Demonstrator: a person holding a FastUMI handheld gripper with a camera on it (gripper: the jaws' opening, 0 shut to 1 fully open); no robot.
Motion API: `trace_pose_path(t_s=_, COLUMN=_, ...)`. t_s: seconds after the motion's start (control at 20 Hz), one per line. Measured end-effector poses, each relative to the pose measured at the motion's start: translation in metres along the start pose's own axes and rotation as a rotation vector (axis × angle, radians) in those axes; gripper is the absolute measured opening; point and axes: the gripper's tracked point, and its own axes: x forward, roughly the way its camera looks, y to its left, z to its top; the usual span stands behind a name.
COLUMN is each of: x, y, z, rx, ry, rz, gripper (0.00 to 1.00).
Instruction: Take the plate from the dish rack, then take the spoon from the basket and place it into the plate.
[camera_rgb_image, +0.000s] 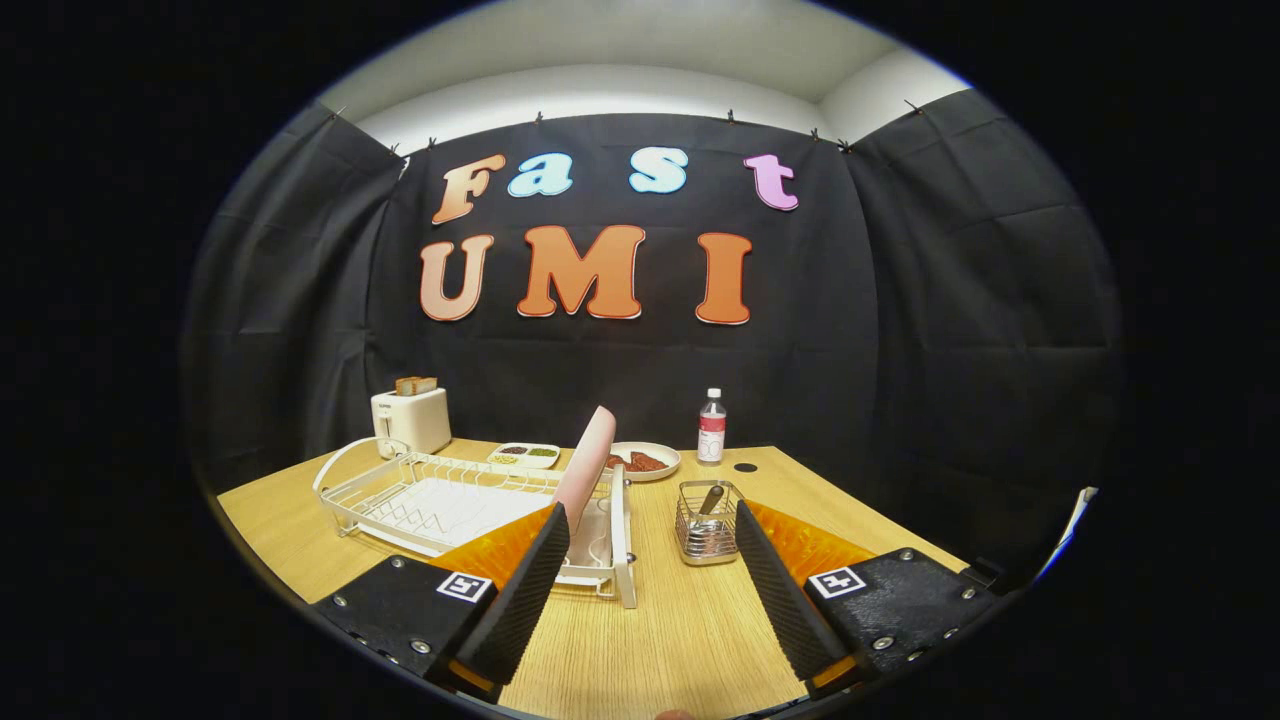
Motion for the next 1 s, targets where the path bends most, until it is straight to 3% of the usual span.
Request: trace_pose_path(t_s=1.0, x=0.028, y=0.023, z=0.009, rx=0.004, ry=0.013, rz=-0.012, gripper=0.99)
